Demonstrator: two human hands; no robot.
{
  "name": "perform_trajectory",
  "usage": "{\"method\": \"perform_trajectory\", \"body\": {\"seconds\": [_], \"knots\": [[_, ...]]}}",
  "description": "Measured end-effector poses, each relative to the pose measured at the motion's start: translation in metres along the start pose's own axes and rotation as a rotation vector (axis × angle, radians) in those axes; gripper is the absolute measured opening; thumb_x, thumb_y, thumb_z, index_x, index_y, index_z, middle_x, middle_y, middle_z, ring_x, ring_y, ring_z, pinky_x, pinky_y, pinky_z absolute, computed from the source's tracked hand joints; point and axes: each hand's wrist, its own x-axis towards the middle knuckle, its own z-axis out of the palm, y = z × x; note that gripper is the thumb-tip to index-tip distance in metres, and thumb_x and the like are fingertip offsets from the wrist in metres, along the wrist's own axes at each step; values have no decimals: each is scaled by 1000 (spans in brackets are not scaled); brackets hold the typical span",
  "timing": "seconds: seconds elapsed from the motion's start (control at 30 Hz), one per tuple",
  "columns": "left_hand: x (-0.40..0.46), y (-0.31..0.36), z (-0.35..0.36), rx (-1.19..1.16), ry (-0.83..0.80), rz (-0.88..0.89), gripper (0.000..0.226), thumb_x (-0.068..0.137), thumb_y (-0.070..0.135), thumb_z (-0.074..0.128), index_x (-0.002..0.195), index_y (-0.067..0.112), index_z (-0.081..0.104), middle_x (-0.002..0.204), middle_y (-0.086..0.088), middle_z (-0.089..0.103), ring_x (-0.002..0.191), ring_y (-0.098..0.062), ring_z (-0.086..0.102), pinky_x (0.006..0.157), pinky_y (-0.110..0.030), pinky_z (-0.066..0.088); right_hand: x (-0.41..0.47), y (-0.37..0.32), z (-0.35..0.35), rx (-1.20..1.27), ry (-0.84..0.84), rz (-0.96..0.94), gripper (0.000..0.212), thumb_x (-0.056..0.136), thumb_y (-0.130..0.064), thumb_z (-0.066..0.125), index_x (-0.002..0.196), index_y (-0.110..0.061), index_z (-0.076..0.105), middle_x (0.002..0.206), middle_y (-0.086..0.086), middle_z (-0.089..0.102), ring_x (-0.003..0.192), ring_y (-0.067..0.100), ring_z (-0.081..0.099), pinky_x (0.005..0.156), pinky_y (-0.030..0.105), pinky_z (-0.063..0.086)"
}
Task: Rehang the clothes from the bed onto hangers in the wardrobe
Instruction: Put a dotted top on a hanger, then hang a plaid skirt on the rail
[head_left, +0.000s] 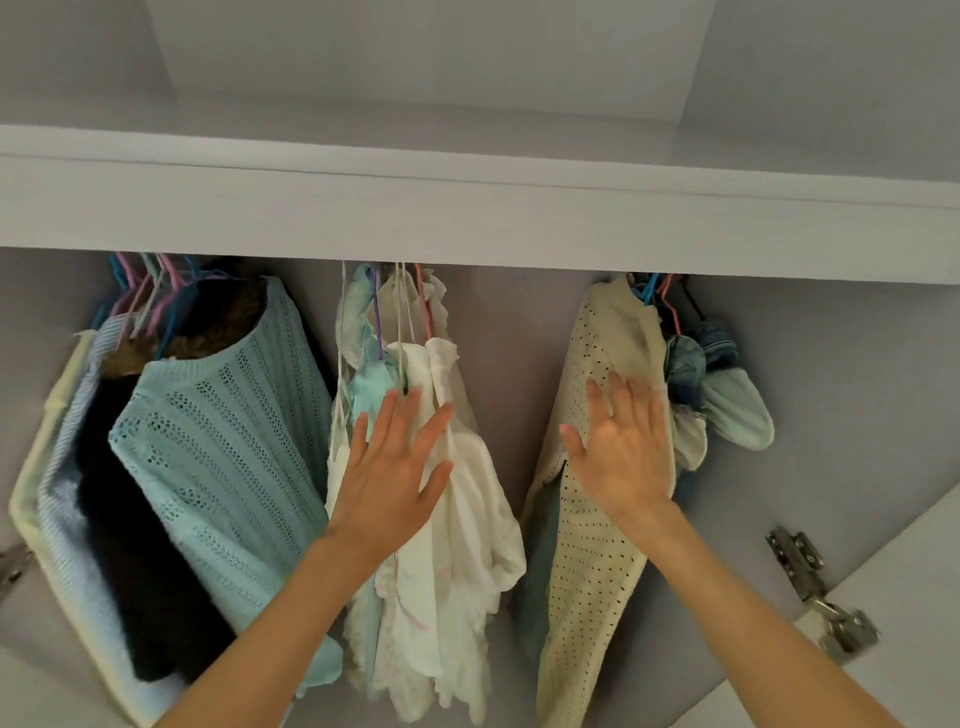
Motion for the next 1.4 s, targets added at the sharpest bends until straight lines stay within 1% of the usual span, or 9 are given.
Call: {"method": "perform_trajectory", "body": {"seconds": [0.23, 0.5, 0.63, 0.77, 0.97, 1.13, 1.2, 1.27, 1.4], "knots": [[-68, -5, -8, 23, 16, -179, 53, 93, 42, 34, 142, 22, 30, 150, -15, 25, 141, -32, 13, 109, -52, 24, -40, -54, 16, 345, -85, -325, 53, 91, -39, 35, 126, -3, 51, 127, 20, 54, 118, 38, 52, 97, 54, 39], [-173, 25, -56, 160, 23, -587, 53, 92, 43, 34, 141, 23, 34, 150, -13, 27, 141, -32, 15, 110, -49, 22, -78, -102, -4, 518, -144, -690, 56, 94, -43, 29, 137, -10, 40, 143, 18, 41, 133, 32, 38, 109, 49, 23], [-251, 53, -82, 208, 22, -811, 53, 92, 44, 33, 139, 20, 37, 146, -17, 34, 137, -39, 24, 106, -48, 24, -125, -137, -18, 587, -248, -878, 57, 92, -45, 31, 136, -10, 41, 139, 19, 45, 129, 36, 43, 103, 52, 33], [-331, 81, -103, 285, -14, -1042, 55, 91, 47, 32, 140, 23, 34, 147, -17, 32, 138, -38, 21, 106, -48, 20, -197, -175, -35, 596, -327, -1177, 57, 89, -44, 32, 130, -9, 50, 133, 19, 52, 124, 36, 48, 97, 54, 40], [-459, 156, -144, 368, 49, -1434, 56, 89, 49, 32, 138, 24, 37, 145, -14, 37, 137, -37, 26, 105, -53, 24, -321, -225, -81, 630, -439, -1544, 59, 85, -46, 43, 132, -13, 50, 135, 14, 52, 125, 32, 48, 101, 49, 33], [-565, 246, -174, 393, 98, -1817, 56, 86, 49, 33, 136, 26, 37, 142, -14, 41, 133, -38, 34, 101, -58, 32, -446, -244, -139, 738, -476, -1858, 57, 83, -42, 58, 130, -11, 52, 132, 17, 53, 126, 35, 47, 102, 56, 32], [-603, 287, -191, 396, 141, -1950, 64, 84, 53, 24, 140, 26, 35, 148, -12, 32, 139, -35, 23, 108, -55, 24, -501, -245, -169, 743, -493, -1973, 60, 80, -41, 67, 130, -11, 52, 132, 17, 53, 126, 35, 47, 102, 57, 33], [-639, 329, -202, 402, 172, -2075, 71, 82, 56, 14, 144, 26, 28, 154, -10, 18, 143, -30, 8, 114, -50, 11, -555, -238, -198, 761, -506, -2078, 58, 81, -41, 65, 130, -13, 52, 132, 15, 54, 126, 33, 47, 102, 55, 32], [-697, 405, -208, 444, 212, -2269, 60, 89, 50, 24, 142, 23, 33, 150, -14, 27, 140, -36, 19, 110, -55, 20, -648, -210, -238, 788, -560, -2294, 56, 82, -45, 50, 127, -11, 55, 128, 16, 57, 122, 34, 51, 99, 56, 37]]}}
